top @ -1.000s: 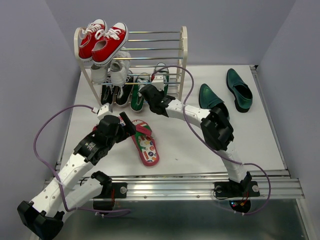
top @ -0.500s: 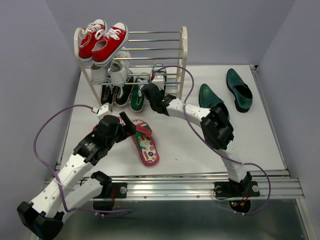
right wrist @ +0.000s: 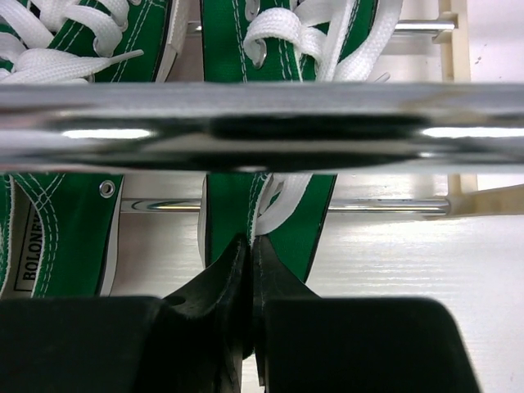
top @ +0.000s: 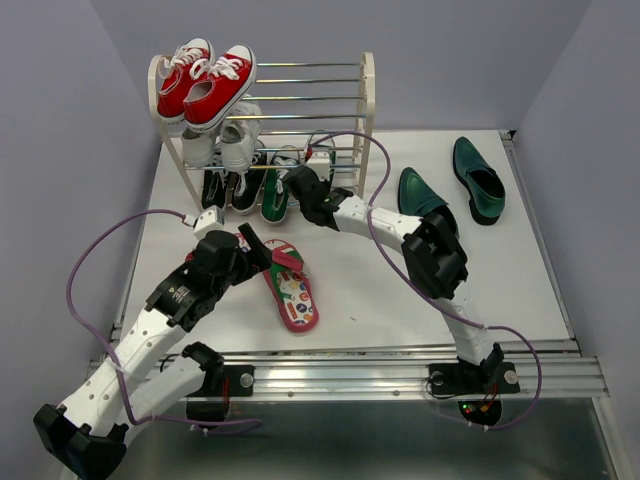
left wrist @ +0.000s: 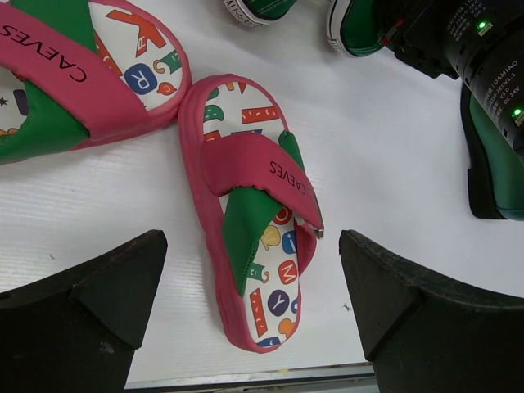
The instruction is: Place and organize the shoes onto the shoe shelf
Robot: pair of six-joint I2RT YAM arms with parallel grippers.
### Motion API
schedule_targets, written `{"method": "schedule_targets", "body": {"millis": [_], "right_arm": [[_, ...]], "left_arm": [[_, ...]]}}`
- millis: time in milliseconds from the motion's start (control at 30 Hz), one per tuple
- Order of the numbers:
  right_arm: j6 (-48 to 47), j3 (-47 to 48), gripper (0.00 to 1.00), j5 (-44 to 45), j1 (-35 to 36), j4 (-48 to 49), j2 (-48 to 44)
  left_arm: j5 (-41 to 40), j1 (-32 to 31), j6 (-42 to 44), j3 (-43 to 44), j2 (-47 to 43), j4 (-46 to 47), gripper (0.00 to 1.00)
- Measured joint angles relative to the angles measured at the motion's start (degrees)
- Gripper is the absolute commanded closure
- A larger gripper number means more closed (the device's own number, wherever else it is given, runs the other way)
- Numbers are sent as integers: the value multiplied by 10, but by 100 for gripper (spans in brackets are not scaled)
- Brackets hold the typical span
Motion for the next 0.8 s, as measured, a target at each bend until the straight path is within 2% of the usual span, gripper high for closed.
{"method": "schedule_targets", "body": {"millis": [100,167,333,367,433,467,667,767,800], "right_arm": [[0,0,93,-10,0,-1,0],[1,0,87,-19,0,-2,0],[4,3,83,-25,0,-2,0],[4,5,74,-25,0,-2,0],[5,8,64,-24,-1,-2,0],[6,10,54,-24,-1,-1,0],[2,18,52,-23,-1,-2,0],[2,19,57,-22,-1,-2,0],[2,19,68,-22,-1,-3,0]], "left_arm": [[0,0,0,0,0,0,1],[0,0,0,0,0,0,1],[0,0,0,0,0,0,1],[0,0,0,0,0,0,1],[0,0,0,0,0,0,1],[0,0,0,0,0,0,1],[2,0,0,0,-1,0,1],[2,0,0,0,-4,0,1],[2,0,0,0,-4,0,1]]}}
